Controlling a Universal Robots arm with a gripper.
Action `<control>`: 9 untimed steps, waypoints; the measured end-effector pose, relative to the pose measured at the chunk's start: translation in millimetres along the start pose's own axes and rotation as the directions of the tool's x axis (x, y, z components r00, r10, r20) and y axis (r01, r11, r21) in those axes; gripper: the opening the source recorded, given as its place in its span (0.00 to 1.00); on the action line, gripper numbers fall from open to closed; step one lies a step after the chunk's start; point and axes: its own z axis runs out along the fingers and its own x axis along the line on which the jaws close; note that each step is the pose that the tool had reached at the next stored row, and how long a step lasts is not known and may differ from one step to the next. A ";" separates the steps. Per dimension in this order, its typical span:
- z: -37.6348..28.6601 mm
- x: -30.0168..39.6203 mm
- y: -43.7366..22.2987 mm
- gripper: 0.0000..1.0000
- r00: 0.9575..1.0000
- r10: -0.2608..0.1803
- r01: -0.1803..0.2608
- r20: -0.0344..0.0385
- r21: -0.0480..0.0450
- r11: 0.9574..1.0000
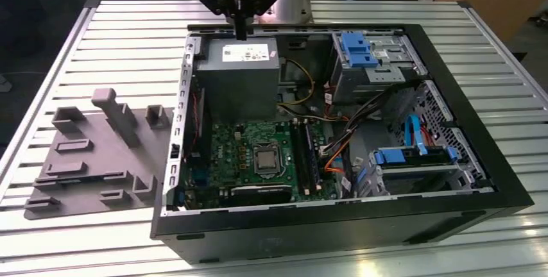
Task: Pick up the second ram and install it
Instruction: 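Reach for the second ram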
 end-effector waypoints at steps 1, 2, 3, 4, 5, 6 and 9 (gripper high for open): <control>0.0 0.6 0.0 0.11 1.000 0.000 0.000 0.000 0.000 1.000; -0.1 1.3 -0.1 0.11 1.000 0.000 0.000 0.000 0.000 1.000; -0.1 2.0 -0.1 0.11 1.000 0.000 0.000 0.000 0.000 1.000; -0.1 2.7 -0.1 0.11 1.000 0.000 0.000 0.000 0.000 1.000; -0.1 3.3 -0.2 0.11 1.000 0.000 0.000 0.000 0.000 1.000; -0.1 3.9 -0.3 0.11 1.000 0.000 0.000 0.000 0.000 1.000; -0.1 5.4 -0.3 0.11 1.000 0.000 0.000 0.000 0.000 1.000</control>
